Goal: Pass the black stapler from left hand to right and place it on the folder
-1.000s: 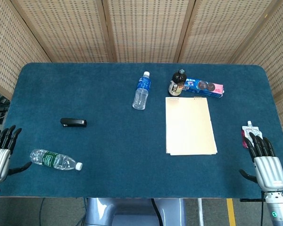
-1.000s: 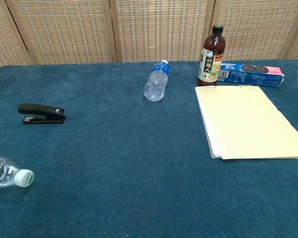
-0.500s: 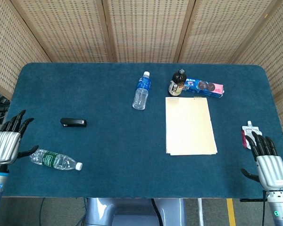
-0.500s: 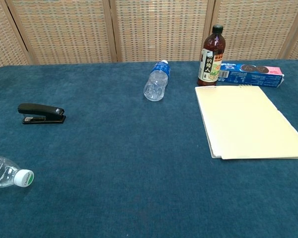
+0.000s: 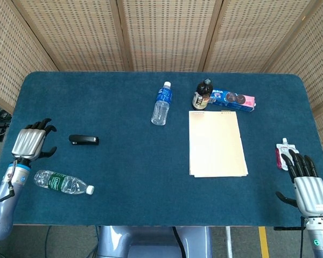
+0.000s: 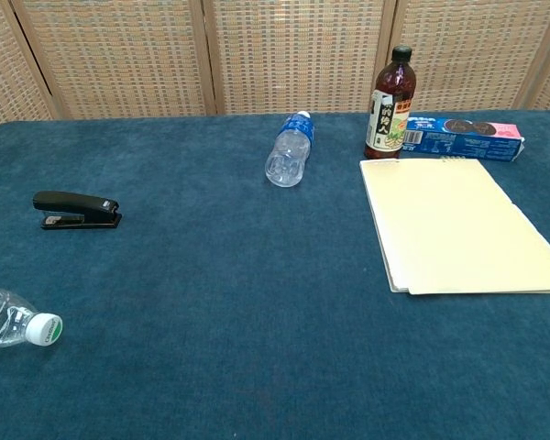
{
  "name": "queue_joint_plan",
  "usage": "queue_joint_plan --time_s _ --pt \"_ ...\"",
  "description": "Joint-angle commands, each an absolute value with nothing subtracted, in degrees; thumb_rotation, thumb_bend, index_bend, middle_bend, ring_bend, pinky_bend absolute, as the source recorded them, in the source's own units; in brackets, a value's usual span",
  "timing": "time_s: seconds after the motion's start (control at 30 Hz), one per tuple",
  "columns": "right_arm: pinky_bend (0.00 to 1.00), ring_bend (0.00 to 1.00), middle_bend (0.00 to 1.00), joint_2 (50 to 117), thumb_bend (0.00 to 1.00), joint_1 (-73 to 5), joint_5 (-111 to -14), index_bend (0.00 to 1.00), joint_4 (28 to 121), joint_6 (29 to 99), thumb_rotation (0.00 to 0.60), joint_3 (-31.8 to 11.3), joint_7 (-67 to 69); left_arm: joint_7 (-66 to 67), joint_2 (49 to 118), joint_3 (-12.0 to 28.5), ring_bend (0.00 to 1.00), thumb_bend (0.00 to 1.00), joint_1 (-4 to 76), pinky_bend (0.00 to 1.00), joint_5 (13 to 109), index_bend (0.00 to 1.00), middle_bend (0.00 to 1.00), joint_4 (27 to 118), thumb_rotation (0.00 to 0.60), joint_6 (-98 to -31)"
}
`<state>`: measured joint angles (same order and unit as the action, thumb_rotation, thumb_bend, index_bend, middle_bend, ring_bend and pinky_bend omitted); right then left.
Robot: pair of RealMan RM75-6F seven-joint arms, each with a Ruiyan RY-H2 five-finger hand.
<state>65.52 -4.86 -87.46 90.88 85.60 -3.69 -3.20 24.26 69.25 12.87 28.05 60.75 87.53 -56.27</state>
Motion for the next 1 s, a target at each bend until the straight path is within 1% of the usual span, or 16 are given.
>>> queue_joint_plan --time_s 0.03,0.1,0.33,0.4,0.53,0.73,1.0 --pt "0.00 0.00 0.00 65.57 0.14 -4.90 -87.37 0.03 90.78 85.48 0.600 -3.70 -3.12 28.67 71.70 13.24 0.21 0.35 31.43 0.27 55.69 0.33 0.16 85.81 0.600 -53.84" --pt "0.00 0.00 0.00 65.59 0.14 -4.93 -87.22 0.03 90.68 85.36 0.600 -3.74 -2.96 30.22 72.80 13.12 0.21 0.37 32.61 0.27 53.50 0.34 0.16 85.34 0.600 -53.44" --pt "0.00 0.00 0.00 65.63 0.14 -4.89 -87.33 0.04 90.24 85.82 0.600 -3.97 -1.61 34.88 75.95 11.82 0.21 0.37 35.85 0.27 48.99 0.33 0.16 83.04 0.600 -53.08" --pt "0.00 0.00 0.00 65.52 0.14 -4.90 -87.02 0.04 90.13 85.66 0.600 -4.06 -1.17 35.67 76.84 11.45 0.21 0.36 36.67 0.27 47.41 0.33 0.16 82.32 0.600 -52.55" --pt "0.00 0.00 0.00 65.43 0.14 -4.96 -86.54 0.04 89.80 85.47 0.600 -4.31 -0.28 38.02 78.10 10.53 0.21 0.31 38.14 0.27 44.97 0.33 0.16 81.11 0.600 -52.47" --pt "0.00 0.00 0.00 65.27 0.14 -5.04 -85.90 0.04 89.43 85.05 0.600 -4.55 0.80 38.96 80.06 10.24 0.21 0.31 40.04 0.27 42.76 0.33 0.16 78.86 0.600 -52.39" --pt "0.00 0.00 0.00 65.46 0.14 -5.43 -84.49 0.04 88.55 83.81 0.600 -4.96 1.32 40.48 82.42 9.46 0.21 0.31 42.56 0.27 39.92 0.33 0.16 75.30 0.600 -50.58"
